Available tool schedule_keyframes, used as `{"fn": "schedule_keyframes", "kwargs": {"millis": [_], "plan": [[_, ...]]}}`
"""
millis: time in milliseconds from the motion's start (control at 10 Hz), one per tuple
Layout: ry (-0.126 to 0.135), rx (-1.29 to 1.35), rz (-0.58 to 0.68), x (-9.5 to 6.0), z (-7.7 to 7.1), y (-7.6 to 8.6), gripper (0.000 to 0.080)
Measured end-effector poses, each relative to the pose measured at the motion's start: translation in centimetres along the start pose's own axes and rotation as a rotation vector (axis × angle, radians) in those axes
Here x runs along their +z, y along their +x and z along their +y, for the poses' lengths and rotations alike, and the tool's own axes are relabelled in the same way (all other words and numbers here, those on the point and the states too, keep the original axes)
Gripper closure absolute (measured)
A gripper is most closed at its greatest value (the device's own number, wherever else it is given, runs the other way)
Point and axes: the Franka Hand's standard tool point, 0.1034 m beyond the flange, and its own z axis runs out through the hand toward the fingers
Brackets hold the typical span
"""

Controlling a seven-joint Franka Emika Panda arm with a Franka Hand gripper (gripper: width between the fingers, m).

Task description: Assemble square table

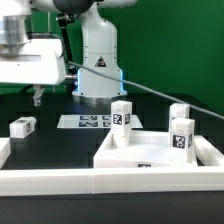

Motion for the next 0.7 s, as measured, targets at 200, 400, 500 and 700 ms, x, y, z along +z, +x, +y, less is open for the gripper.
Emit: {"fn": "schedule_keyframes", "kwargs": {"millis": [200, 400, 500, 700], "plan": [[-0.006, 0.008, -0.02, 0.9, 0.7, -0.4, 0.015], [-0.006, -0.001, -0.025, 1.6, 1.0, -0.5, 0.015], [0.001, -0.002, -0.042, 1.5, 0.7, -0.5, 0.015], [-0.001, -0.002, -0.044, 1.7, 0.8, -0.5, 0.015]]}}
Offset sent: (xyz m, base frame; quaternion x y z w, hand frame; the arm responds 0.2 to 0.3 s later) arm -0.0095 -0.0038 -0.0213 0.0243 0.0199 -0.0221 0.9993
